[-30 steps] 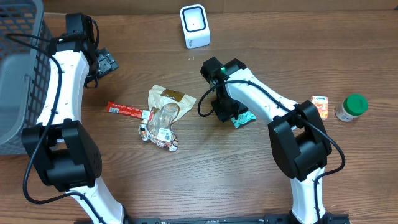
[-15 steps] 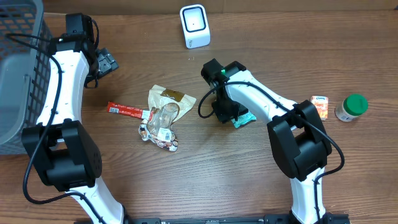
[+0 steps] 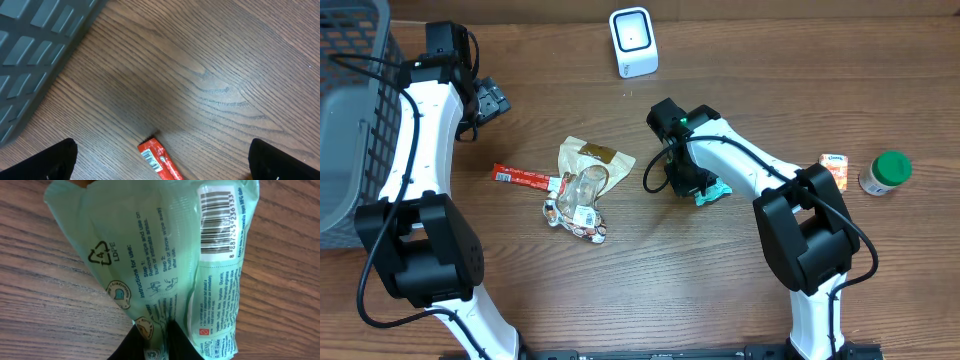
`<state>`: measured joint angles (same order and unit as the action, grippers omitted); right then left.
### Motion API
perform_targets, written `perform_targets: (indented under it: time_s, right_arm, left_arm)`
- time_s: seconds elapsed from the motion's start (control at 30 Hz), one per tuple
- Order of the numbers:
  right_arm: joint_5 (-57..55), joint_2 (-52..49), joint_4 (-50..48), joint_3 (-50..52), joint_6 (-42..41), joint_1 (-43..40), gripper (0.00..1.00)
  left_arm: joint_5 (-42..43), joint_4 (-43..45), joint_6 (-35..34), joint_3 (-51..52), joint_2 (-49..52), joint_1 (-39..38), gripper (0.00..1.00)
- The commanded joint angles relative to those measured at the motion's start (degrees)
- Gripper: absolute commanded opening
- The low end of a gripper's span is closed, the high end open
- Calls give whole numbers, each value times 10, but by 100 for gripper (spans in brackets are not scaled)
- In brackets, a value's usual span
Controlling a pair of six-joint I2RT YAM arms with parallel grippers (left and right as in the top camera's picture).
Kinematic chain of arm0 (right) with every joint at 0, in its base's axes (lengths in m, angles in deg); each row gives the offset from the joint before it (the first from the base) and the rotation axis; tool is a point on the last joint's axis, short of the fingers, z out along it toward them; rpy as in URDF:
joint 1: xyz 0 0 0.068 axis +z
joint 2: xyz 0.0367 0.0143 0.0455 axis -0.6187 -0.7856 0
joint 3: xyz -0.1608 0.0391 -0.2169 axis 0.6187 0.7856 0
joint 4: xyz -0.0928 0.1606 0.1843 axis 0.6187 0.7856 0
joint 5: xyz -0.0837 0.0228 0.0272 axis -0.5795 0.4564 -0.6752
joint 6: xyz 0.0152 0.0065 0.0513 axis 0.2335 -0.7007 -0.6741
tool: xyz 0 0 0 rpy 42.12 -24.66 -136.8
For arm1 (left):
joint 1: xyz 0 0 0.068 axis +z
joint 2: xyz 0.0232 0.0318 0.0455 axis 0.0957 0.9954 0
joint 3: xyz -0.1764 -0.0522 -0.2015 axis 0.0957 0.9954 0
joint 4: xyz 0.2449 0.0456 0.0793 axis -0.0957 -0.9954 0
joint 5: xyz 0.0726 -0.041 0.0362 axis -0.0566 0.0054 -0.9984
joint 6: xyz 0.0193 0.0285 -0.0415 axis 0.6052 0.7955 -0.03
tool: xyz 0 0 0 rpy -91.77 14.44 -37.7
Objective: Scan the item barcode
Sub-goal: 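Lift the wipes pack and carry it toward the scanner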
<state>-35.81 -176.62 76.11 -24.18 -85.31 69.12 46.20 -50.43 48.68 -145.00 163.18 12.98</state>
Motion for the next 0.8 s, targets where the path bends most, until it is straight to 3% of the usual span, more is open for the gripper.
perform_targets:
  time_s: [0.0,0.07,0.33,0.63,0.77]
  right_arm:
    - [30,-21,-17,27,-2,1,11]
    - [30,-21,-22,27,-2,1,4]
    - [77,2,-20,-40,7,0,4]
    - [219,77,-12,-104,33,-13,4]
    - [344,90,-25,-105,42,-33,4]
  left_arm:
    - [2,0,-3,-13,-3,-4,100]
    - [2,1,-4,-13,-3,-4,100]
    - [2,1,-3,-13,-3,-4,100]
    - [2,1,-3,-13,-3,-4,100]
    - [2,1,-3,-13,-3,-4,100]
